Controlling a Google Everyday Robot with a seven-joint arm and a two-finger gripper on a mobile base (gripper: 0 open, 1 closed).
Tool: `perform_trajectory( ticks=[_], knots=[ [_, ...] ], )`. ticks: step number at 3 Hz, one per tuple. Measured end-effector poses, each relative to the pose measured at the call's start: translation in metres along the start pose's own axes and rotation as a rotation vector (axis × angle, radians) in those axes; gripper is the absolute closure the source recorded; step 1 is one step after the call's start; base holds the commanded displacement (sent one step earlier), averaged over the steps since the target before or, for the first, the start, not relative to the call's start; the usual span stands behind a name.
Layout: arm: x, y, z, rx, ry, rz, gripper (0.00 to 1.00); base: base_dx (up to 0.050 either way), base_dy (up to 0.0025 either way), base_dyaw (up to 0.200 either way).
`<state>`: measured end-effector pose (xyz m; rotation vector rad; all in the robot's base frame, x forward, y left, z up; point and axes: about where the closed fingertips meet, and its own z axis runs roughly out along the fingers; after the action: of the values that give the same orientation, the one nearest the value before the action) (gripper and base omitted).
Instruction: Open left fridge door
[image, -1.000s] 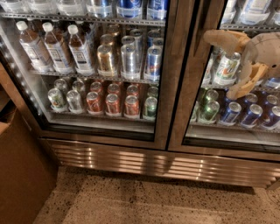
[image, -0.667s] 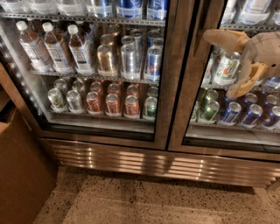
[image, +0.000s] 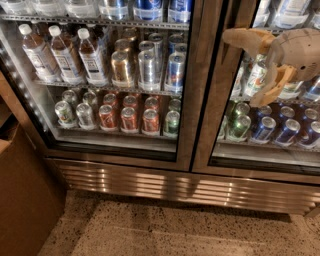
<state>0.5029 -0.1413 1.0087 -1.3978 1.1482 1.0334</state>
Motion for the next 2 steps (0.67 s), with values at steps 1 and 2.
perform_trajectory(
  ticks=[1, 2],
  knots=[
    [-0.0019, -0.0021, 0.0084, -0.017, 0.023, -0.004, 0.00, 0.000, 0.00000, 0.000],
    [-0.0019, -0.0021, 0.0084, -0.017, 0.023, -0.004, 0.00, 0.000, 0.00000, 0.000]
  ],
)
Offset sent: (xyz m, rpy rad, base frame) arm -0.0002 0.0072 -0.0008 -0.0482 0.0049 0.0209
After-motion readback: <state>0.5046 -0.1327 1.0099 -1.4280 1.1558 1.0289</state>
